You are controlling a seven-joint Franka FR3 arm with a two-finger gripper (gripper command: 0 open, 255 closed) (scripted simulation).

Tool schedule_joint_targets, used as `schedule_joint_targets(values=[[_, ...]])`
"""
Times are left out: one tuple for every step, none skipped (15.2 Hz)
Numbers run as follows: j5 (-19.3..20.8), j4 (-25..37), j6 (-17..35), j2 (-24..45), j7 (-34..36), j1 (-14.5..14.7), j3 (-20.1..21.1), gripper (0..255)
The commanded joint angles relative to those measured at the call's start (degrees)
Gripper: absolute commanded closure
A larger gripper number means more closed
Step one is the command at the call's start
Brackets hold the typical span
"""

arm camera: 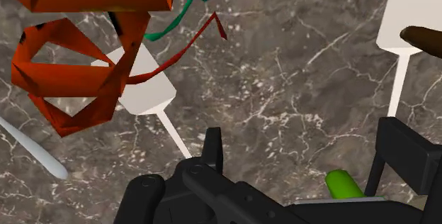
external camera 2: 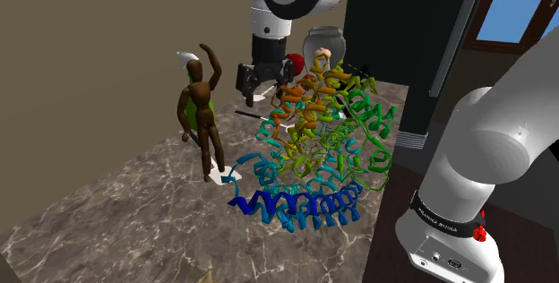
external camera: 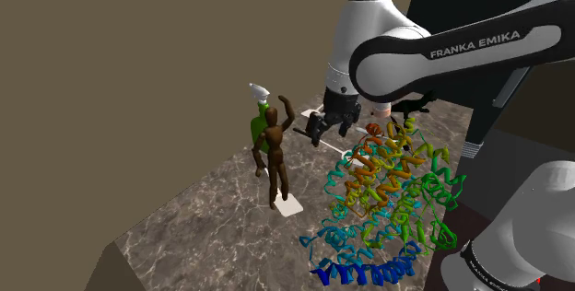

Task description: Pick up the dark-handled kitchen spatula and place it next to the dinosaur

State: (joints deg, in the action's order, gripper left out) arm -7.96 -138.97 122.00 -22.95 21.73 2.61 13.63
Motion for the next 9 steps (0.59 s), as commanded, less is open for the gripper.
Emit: schedule_joint_targets(values=[[-0.76, 1.13, 2.91, 3.58, 1.65, 0.39, 1.2, 0], [-1.01, 1.85, 4.32, 5.5, 2.48, 0.57, 1.8, 0], [-1.19, 2.65, 5.69, 7.45, 3.32, 0.73, 2.39, 0], [-1.3, 3.51, 7.02, 9.43, 4.17, 0.89, 2.96, 0], [-1.35, 4.45, 8.3, 11.43, 5.03, 1.04, 3.52, 0], [-1.32, 5.46, 9.54, 13.46, 5.91, 1.2, 4.06, 0], [-1.22, 6.54, 10.73, 15.5, 6.82, 1.37, 4.57, 0], [-1.04, 7.69, 11.87, 17.57, 7.74, 1.55, 5.04, 0], [-0.79, 8.91, 12.96, 19.64, 8.68, 1.76, 5.48, 0]])
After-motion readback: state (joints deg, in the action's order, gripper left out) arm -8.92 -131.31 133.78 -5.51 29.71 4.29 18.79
